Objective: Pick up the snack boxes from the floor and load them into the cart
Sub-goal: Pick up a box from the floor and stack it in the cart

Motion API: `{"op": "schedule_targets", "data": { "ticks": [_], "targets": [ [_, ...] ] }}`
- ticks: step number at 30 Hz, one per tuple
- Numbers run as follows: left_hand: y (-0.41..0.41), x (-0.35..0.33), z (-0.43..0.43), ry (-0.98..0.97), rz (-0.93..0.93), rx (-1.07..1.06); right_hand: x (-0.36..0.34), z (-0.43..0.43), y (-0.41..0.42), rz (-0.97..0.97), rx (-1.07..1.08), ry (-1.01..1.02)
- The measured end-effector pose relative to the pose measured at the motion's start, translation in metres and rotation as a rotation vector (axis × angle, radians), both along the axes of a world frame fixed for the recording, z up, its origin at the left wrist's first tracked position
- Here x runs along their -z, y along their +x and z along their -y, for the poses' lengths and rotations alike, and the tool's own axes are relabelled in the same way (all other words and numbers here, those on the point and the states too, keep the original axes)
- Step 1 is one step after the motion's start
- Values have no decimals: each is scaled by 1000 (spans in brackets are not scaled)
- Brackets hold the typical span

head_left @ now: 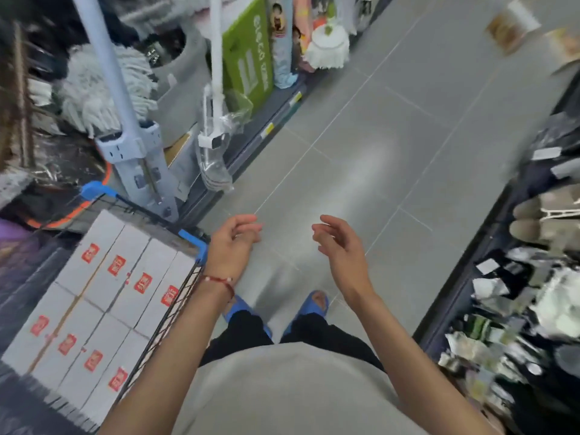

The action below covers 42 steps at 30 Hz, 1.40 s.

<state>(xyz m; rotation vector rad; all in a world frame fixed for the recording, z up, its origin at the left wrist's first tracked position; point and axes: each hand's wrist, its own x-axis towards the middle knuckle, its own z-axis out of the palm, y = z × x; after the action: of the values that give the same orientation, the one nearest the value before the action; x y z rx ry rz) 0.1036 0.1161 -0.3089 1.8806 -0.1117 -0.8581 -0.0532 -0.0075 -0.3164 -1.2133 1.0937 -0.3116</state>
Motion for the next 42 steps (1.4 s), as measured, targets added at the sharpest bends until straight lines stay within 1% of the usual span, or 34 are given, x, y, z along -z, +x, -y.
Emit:
{"op": "schedule_targets", "data": {
  "ticks": [6, 12, 17, 25, 30, 35, 42],
  "targets": [
    [-33, -10, 116, -41, 0, 228, -27, 82, -38, 39, 193, -19],
    [-29, -20, 233, -98, 2, 367, -36, 176, -53, 64, 365, 8],
    [-4, -25, 352, -140, -19, 476, -39, 280, -37, 49, 466, -10],
    [56, -54, 551, -159, 18, 632, -62, 445, 0, 47, 622, -17],
    [67, -53, 652, -99, -12, 749, -66, 534, 13, 41, 684, 14],
    [69, -46, 771, -90, -15, 811, -61, 649, 18, 38, 742, 59],
    [63, -46, 972, -78, -6, 823, -61, 847, 10, 66, 766, 28]
  ]
}}
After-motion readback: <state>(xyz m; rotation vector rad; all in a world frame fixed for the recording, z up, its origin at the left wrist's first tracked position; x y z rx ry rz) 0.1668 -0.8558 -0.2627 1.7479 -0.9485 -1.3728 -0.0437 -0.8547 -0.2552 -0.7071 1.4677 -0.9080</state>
